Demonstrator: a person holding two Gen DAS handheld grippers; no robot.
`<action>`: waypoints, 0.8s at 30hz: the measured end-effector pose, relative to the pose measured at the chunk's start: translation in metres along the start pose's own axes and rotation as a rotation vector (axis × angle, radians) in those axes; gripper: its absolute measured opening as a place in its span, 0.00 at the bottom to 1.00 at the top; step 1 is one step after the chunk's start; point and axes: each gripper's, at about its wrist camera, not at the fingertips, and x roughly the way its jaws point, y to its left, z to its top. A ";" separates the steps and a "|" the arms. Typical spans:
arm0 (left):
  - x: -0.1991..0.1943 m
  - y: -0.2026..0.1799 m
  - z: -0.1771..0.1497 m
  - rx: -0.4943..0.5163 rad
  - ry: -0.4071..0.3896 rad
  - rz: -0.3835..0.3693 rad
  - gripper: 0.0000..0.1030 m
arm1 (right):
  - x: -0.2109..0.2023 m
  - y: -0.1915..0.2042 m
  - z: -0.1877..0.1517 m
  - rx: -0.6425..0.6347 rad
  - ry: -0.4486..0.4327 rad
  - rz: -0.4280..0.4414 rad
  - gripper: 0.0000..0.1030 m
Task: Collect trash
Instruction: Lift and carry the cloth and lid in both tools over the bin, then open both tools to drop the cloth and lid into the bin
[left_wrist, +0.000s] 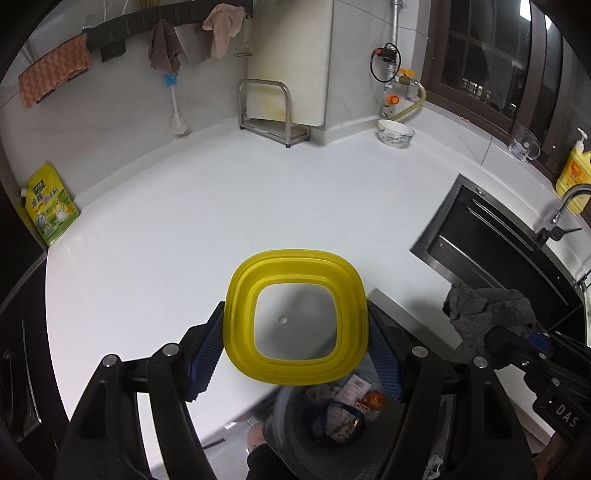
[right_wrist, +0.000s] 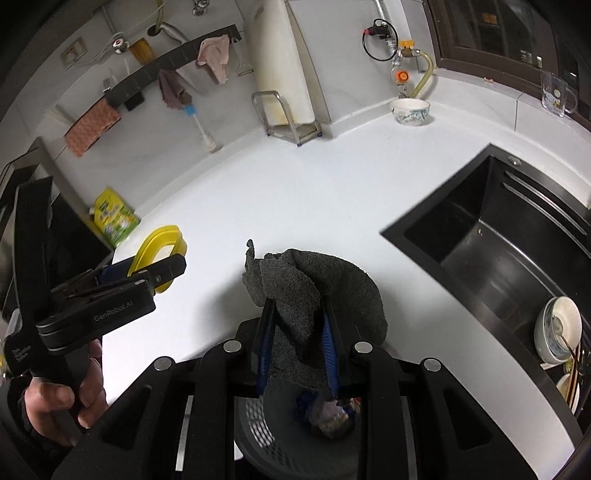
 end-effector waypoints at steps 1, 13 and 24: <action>-0.004 -0.006 -0.007 -0.003 0.002 0.002 0.67 | -0.002 -0.004 -0.006 -0.004 0.009 0.006 0.22; 0.004 -0.040 -0.072 -0.009 0.115 0.004 0.67 | 0.014 -0.032 -0.065 0.004 0.157 0.019 0.23; 0.023 -0.042 -0.098 -0.019 0.180 0.021 0.73 | 0.041 -0.033 -0.085 -0.005 0.223 0.009 0.23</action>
